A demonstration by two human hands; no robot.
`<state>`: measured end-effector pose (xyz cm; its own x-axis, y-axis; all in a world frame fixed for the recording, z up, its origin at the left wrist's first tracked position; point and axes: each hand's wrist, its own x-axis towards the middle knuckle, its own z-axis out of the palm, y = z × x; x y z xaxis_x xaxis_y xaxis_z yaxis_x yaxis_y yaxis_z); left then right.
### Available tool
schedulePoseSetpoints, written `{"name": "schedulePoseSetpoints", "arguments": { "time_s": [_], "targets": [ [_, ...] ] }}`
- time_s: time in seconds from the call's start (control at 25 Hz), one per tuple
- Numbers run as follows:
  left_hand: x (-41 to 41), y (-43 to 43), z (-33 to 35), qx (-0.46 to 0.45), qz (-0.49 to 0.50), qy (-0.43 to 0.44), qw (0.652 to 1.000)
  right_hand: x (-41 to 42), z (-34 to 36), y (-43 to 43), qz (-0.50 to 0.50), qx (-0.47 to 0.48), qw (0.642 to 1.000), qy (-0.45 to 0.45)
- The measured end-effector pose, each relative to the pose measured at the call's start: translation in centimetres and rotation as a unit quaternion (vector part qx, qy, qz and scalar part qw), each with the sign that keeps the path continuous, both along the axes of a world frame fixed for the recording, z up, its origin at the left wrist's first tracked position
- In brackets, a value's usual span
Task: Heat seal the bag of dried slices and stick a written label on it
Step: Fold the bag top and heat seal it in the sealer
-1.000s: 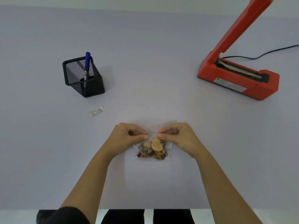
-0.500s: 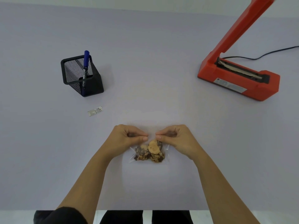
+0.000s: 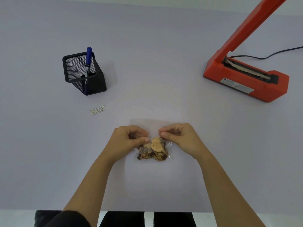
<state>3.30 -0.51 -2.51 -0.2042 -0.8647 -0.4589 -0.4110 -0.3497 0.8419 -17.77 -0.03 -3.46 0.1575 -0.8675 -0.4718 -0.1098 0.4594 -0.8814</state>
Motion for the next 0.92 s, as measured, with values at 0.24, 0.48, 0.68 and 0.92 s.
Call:
{"name": "schedulePoseSetpoints", "arguments": {
  "time_s": [0.24, 0.48, 0.68, 0.92],
  "targets": [
    [-0.2, -0.2, 0.3, 0.016, 0.024, -0.006, 1.0, 0.6, 0.4, 0.3, -0.017, -0.025, 0.999, 0.04],
    [-0.1, 0.3, 0.4, 0.014, 0.062, -0.029, 0.998, 0.0, 0.7, 0.5, -0.046, 0.02, 0.997, 0.063],
    [-1.2, 0.7, 0.3, -0.015, 0.089, -0.108, 0.99, 1.2, 0.6, 1.2, -0.108, 0.01, 0.984, 0.139],
    [-4.6, 2.0, -0.3, -0.096, 0.16, -0.219, 0.958, 2.8, 0.7, 1.2, -0.114, -0.079, 0.959, 0.246]
  ]
}}
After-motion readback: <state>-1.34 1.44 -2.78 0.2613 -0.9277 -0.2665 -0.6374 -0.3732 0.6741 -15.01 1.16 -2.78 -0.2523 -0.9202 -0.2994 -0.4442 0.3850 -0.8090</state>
